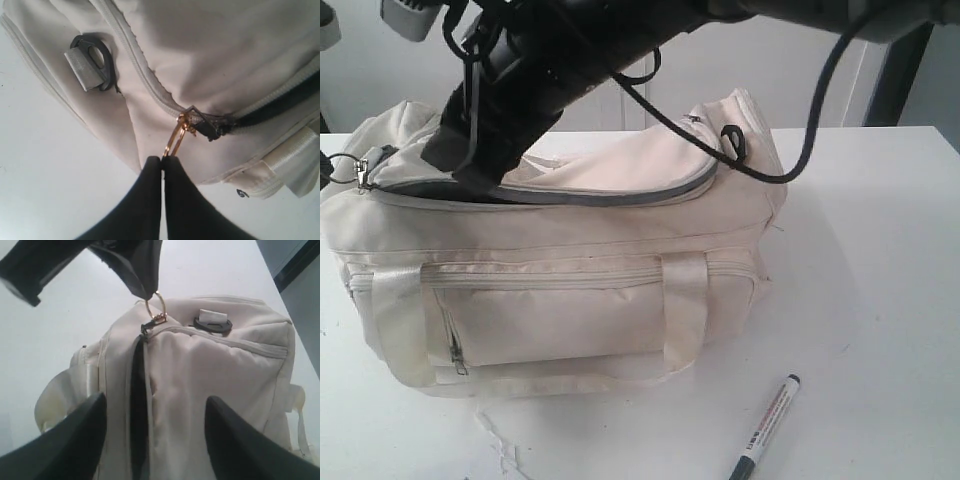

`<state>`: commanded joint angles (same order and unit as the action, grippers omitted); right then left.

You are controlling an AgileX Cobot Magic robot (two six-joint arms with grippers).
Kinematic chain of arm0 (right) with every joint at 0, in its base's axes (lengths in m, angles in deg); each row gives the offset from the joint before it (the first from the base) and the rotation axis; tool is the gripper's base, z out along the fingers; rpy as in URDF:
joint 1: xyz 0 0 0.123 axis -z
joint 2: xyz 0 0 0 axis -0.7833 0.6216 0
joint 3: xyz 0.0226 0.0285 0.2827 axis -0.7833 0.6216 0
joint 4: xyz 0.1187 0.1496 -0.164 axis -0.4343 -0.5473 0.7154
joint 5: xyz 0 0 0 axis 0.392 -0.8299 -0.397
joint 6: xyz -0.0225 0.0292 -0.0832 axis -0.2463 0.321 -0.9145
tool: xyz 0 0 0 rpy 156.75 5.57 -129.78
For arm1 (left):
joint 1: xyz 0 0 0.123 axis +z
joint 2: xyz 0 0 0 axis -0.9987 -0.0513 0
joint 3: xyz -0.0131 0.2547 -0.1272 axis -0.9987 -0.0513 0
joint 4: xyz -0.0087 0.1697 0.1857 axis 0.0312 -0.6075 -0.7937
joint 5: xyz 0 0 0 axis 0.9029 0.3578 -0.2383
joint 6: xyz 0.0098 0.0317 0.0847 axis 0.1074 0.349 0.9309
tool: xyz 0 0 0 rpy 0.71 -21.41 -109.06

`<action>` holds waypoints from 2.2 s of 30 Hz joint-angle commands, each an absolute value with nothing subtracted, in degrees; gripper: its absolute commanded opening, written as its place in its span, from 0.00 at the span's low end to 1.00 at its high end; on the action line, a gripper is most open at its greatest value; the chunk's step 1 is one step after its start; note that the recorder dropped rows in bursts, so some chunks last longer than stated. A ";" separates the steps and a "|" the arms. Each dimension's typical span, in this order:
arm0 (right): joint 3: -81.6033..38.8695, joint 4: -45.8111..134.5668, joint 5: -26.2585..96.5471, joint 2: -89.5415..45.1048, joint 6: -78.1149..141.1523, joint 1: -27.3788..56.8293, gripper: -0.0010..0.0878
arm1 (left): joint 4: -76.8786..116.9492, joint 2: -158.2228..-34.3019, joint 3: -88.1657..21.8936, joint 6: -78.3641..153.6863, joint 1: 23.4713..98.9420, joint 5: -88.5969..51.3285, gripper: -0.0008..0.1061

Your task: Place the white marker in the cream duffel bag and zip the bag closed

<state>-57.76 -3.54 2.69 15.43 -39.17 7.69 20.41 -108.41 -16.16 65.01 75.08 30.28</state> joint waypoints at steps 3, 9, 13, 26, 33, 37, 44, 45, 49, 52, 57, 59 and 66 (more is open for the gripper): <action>-57.76 -3.54 7.08 17.60 -39.17 5.94 0.69 | 20.97 -108.41 -16.16 65.01 75.08 30.20 0.01; -62.33 -2.53 5.76 21.57 -35.35 5.33 0.69 | 21.23 -108.41 -16.16 65.01 75.08 30.20 0.01; -67.85 -0.36 2.26 24.57 -32.52 5.33 0.68 | 21.76 -108.41 -16.16 65.01 75.08 30.20 0.01; -71.15 5.58 -0.92 29.62 -31.09 5.33 0.01 | 22.41 -108.41 -16.16 65.01 75.08 29.56 0.01; -71.15 6.60 -3.78 28.88 -31.09 5.33 0.01 | 22.09 -108.41 -16.16 65.88 75.08 29.21 0.01; -71.15 8.51 -4.04 28.88 -31.09 5.33 0.01 | 17.34 -109.33 -16.16 66.60 75.08 28.99 0.01; -71.15 9.23 -4.04 28.88 -31.09 5.33 0.01 | 7.39 -109.77 -16.16 62.07 75.08 23.95 0.01; -71.15 9.23 -4.04 28.88 -31.09 5.33 0.01 | 6.66 -109.77 -16.16 61.85 75.08 23.63 0.01; -71.15 9.21 -4.42 28.88 -31.20 5.33 0.01 | 6.04 -109.77 -16.16 61.85 75.08 22.95 0.01; -71.15 10.29 -5.72 28.79 -31.59 5.33 0.01 | 4.58 -109.77 -16.16 61.85 75.22 23.16 0.01; -71.15 13.55 -8.68 28.38 -32.14 5.33 0.01 | 5.05 -109.77 -16.16 61.61 78.01 23.29 0.01; -70.94 13.67 -8.92 28.04 -33.50 5.33 0.01 | 6.03 -109.77 -16.16 61.61 79.05 22.94 0.01; -70.94 13.67 -10.63 27.71 -40.29 5.33 0.01 | 12.66 -111.22 -16.77 62.03 79.11 20.47 0.01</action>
<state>-70.94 13.67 -10.63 27.71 -40.29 5.33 12.66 -111.22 -16.77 62.03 79.11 20.47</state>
